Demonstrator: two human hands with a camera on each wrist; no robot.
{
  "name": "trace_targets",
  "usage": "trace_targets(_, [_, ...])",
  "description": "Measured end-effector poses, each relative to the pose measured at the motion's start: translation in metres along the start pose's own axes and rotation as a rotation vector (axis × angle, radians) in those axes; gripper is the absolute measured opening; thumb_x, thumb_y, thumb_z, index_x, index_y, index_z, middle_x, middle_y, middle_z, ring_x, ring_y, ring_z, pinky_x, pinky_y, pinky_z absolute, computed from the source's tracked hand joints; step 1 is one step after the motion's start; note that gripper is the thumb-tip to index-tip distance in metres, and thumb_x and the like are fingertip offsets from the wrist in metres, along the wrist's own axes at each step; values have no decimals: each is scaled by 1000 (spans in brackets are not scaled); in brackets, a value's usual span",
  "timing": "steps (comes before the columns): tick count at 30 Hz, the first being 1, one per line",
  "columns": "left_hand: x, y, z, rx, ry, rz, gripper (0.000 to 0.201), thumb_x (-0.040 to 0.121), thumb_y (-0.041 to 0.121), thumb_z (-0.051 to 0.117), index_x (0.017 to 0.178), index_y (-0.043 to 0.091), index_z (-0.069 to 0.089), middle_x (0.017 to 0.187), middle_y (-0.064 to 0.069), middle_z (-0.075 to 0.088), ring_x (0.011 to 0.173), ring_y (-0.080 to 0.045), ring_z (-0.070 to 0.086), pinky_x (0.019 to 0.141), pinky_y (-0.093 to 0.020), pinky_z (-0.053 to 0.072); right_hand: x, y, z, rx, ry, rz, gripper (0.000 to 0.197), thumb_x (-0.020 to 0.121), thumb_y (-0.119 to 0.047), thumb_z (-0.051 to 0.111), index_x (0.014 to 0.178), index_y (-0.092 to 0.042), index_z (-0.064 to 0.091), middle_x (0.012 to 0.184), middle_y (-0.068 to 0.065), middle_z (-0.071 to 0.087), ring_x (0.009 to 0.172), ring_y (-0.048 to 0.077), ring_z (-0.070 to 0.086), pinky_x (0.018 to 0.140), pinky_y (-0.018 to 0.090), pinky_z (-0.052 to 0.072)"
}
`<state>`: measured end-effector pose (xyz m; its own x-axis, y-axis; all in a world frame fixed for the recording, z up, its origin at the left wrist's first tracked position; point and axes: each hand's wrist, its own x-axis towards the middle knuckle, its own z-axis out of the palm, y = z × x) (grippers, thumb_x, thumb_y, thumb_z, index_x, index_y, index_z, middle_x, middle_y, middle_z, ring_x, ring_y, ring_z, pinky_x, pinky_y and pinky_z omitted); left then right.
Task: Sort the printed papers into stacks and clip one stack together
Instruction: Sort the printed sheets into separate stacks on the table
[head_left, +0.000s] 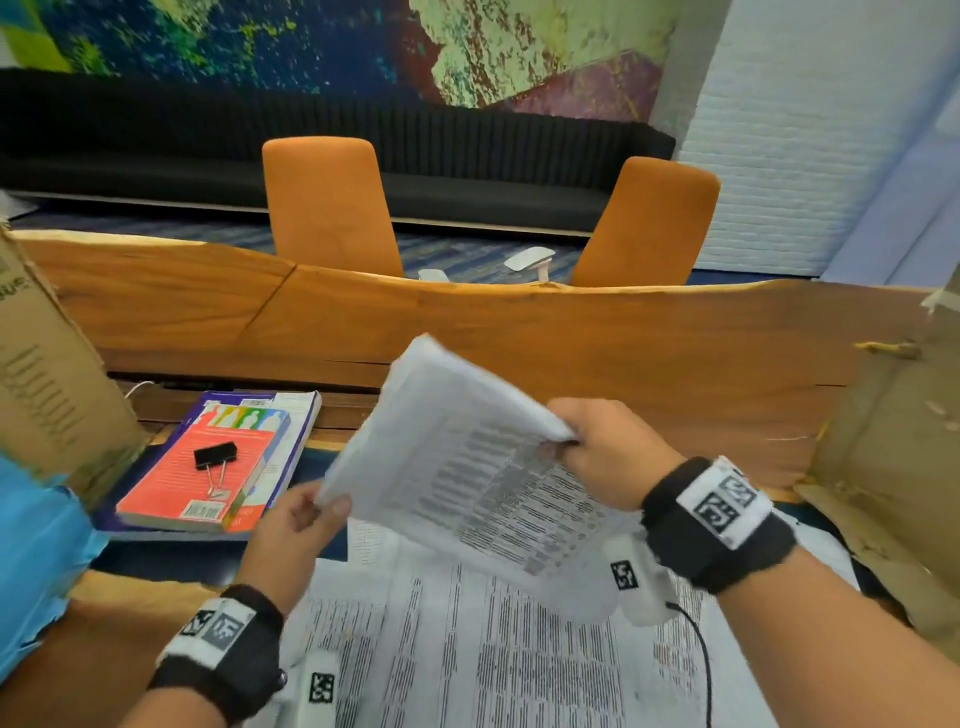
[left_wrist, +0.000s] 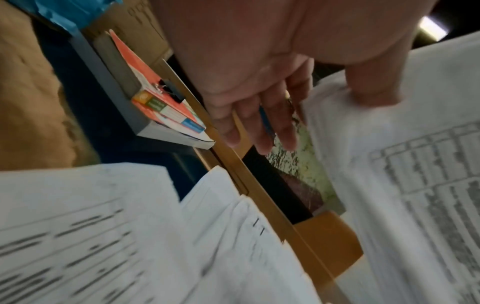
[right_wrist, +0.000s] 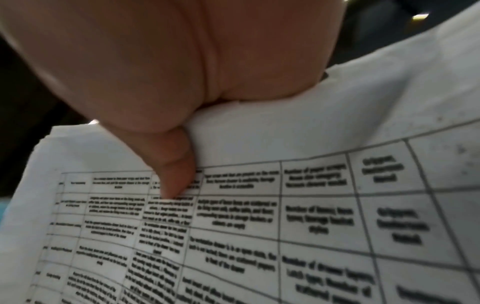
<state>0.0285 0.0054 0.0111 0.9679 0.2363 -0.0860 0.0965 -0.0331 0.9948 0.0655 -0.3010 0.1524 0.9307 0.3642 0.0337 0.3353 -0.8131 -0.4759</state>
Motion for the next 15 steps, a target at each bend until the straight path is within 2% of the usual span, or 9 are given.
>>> trace_targets(3, [4,14,14,-160,-114,-53,61,58,42,86,112,25,65,111,-4,73,111,-25,63,101,-48,44,-4,16,7,388,125,81,17,91,-8,64,77,-13,55,65,3,53,54,17,47,56,33,42])
trace_targets(5, [-1,24,39,-252,-209,-87,84,44,50,90,117,19,63,114,-6,73,111,-28,65,96,-47,49,-6,18,28,557,168,155,6,92,-10,64,95,-5,62,85,20,66,72,35,60,69,48,54])
trace_targets(6, [-3,29,51,-299,-212,-91,81,47,48,90,117,16,64,112,-6,73,108,-27,67,92,-44,52,-7,16,40,620,194,189,12,93,-10,63,104,-6,64,97,21,69,85,39,63,78,52,55])
trace_targets(7, [-5,36,62,-340,-175,-86,64,60,40,87,114,16,65,109,-6,74,106,-27,68,89,-43,53,-8,12,52,672,236,216,15,94,-10,62,109,-11,65,101,14,71,90,35,64,82,50,56])
trace_targets(9, [-8,49,77,-359,-62,-51,24,86,13,67,109,18,66,103,-4,75,103,-28,67,88,-44,53,-10,3,72,734,384,258,17,97,-10,58,109,-21,63,98,-4,70,90,17,65,75,29,56])
trace_targets(10, [-10,54,83,-337,-50,-17,24,90,4,59,107,20,65,96,1,76,99,-24,68,84,-41,53,-12,-3,80,762,455,261,19,98,-10,56,109,-25,60,96,-9,68,88,8,63,72,21,52])
trace_targets(12, [-15,58,91,-287,-75,50,33,90,-5,53,104,23,63,84,11,76,88,-13,69,71,-28,54,-14,-11,94,809,545,247,22,98,-10,55,106,-30,56,95,-13,65,85,-3,61,70,15,47])
trace_targets(14, [-22,56,93,-231,-73,110,37,85,-11,55,105,19,63,84,13,75,82,-6,70,66,-20,54,-17,-10,107,826,584,248,29,94,-3,57,101,-31,53,90,-12,64,79,-4,61,65,16,47])
trace_targets(15, [-23,49,91,-207,-54,116,37,82,-11,58,106,17,64,86,10,75,85,-8,70,68,-22,54,-20,-8,114,834,590,264,35,90,2,57,100,-31,52,88,-9,64,77,-1,62,63,18,49])
